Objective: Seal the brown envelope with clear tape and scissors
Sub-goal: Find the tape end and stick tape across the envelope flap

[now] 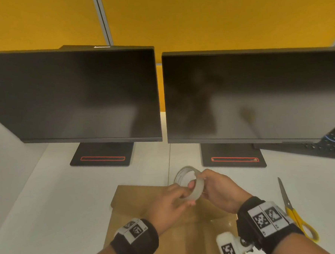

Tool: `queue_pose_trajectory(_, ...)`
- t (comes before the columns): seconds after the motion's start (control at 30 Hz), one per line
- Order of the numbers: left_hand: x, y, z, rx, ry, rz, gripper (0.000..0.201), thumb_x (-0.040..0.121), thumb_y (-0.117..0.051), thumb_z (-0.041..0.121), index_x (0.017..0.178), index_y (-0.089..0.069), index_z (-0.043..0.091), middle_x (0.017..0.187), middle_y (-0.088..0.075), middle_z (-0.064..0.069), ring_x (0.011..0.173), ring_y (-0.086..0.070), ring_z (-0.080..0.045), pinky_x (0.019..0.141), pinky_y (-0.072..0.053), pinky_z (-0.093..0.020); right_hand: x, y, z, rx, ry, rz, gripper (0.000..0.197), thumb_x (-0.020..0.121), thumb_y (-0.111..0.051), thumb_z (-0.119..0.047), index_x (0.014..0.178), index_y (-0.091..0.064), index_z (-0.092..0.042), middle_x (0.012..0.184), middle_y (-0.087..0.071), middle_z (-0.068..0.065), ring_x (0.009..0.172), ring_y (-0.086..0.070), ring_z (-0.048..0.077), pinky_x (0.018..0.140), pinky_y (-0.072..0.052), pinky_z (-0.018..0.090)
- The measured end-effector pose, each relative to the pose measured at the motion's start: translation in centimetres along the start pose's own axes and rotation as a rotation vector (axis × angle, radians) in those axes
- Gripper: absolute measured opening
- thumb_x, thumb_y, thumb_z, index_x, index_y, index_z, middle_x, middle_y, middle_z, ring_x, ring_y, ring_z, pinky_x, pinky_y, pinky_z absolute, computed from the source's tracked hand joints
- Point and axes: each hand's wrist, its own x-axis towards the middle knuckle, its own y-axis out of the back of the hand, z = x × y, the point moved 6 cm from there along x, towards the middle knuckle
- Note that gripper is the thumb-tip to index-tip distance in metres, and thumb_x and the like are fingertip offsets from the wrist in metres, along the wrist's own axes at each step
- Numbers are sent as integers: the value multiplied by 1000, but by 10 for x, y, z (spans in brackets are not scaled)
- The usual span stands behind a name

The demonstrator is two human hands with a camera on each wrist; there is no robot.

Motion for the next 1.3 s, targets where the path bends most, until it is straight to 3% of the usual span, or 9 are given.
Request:
queue_pose_trajectory(0.07,0,-1,3,11,-30,37,7,86,-66,38,87,-61,33,87,-53,25,85,-51,9,73,-36,-6,0,-9,3,66,-30,-72,23,91,-40,-16,106,-51,-3,78,-60,16,80,-57,30,94,-37,44)
queue_pose_trajectory(0.17,0,-4,6,25,-47,60,19,87,-65,37,92,-64,18,84,-49,25,83,-52,3,75,-40,-11,1,-17,2,100,20,-143,16,85,-43,-17,96,-49,-6,71,-49,10,75,-50,28,85,-44,41)
queue_pose_trajectory(0.37,1,-3,1,-39,-8,43,18,83,-70,37,82,-62,20,88,-55,22,91,-58,-2,83,-45,-19,1,-16,3,88,89,-171,14,79,-47,-14,90,-53,-6,71,-44,12,81,-50,28,86,-40,40)
queue_pose_trajectory(0.5,1,1,-2,-68,32,60,14,79,-73,41,74,-62,32,82,-57,20,84,-57,0,75,-44,-15,-6,-17,1,88,151,-188,17,78,-46,-5,95,-51,-3,75,-46,14,82,-54,26,78,-50,32)
queue_pose_trajectory(0.63,-2,1,-4,-127,85,76,27,75,-75,43,63,-52,44,78,-58,16,77,-53,2,70,-42,-18,-8,-20,1,16,166,-183,19,84,-44,-15,94,-52,-2,73,-51,16,80,-52,29,74,-51,27)
queue_pose_trajectory(0.8,-4,-4,0,-228,95,93,29,74,-78,35,63,-58,51,81,-61,29,81,-55,6,76,-43,-14,-7,-28,3,91,126,-214,19,82,-43,-14,95,-52,-5,66,-48,13,67,-46,27,71,-45,32)
queue_pose_trajectory(0.97,-4,-2,0,-278,70,122,22,68,-80,40,63,-60,48,77,-62,28,77,-57,5,76,-44,-19,-7,-28,1,100,153,-255,16,81,-42,-11,86,-56,-4,71,-49,15,72,-47,28,76,-39,38)
queue_pose_trajectory(1.1,-4,-4,-2,-281,65,132,14,63,-71,55,62,-59,48,82,-65,20,82,-61,-4,85,-52,-31,-8,-30,0,130,161,-268,19,80,-42,-9,94,-54,-5,68,-47,14,68,-44,26,73,-38,37)
queue_pose_trajectory(1.3,-2,-3,-2,-240,97,118,27,63,-70,56,70,-64,31,84,-63,23,81,-59,-1,81,-49,-28,-7,-29,0,148,161,-234,22,75,-41,-4,94,-52,-7,64,-43,11,58,-43,22,68,-38,36)
